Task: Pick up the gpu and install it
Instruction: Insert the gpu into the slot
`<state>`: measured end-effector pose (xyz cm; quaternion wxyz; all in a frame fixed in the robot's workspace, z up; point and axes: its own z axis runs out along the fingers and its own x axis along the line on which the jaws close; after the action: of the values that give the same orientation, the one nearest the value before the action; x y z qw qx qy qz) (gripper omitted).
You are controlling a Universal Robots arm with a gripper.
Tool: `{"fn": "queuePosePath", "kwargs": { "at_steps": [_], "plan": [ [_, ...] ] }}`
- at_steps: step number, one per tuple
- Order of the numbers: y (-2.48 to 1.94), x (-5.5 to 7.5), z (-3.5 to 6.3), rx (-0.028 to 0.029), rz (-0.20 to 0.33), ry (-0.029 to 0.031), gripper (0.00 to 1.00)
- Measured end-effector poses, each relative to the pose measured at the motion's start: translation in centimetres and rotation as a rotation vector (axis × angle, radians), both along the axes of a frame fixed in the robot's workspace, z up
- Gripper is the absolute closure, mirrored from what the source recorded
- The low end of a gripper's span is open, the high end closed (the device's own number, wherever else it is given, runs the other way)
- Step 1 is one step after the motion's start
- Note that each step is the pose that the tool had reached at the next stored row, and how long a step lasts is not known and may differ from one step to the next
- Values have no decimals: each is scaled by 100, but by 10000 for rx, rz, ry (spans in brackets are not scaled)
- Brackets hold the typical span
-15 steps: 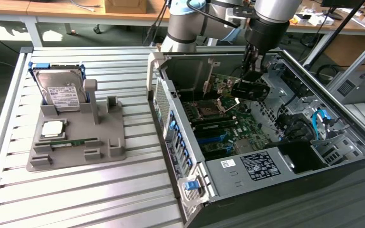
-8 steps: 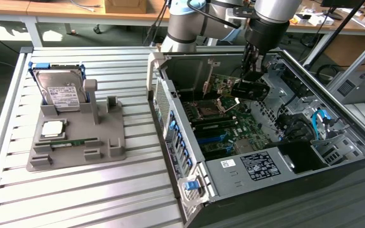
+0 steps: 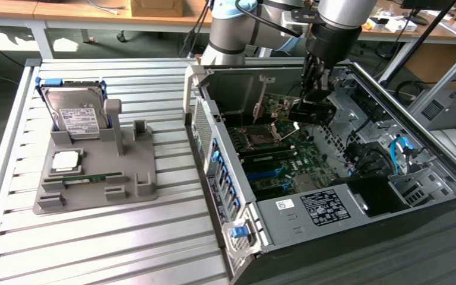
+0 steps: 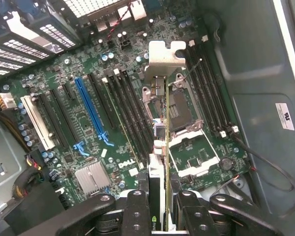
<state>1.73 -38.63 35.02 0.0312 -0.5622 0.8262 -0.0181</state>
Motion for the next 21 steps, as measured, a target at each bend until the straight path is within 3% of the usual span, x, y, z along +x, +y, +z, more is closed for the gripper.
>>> {"fn": "queuePosePath", "kwargs": {
  "at_steps": [21],
  "plan": [
    [0, 0, -2, 0, 1126, 0, 73]
  ]
}}
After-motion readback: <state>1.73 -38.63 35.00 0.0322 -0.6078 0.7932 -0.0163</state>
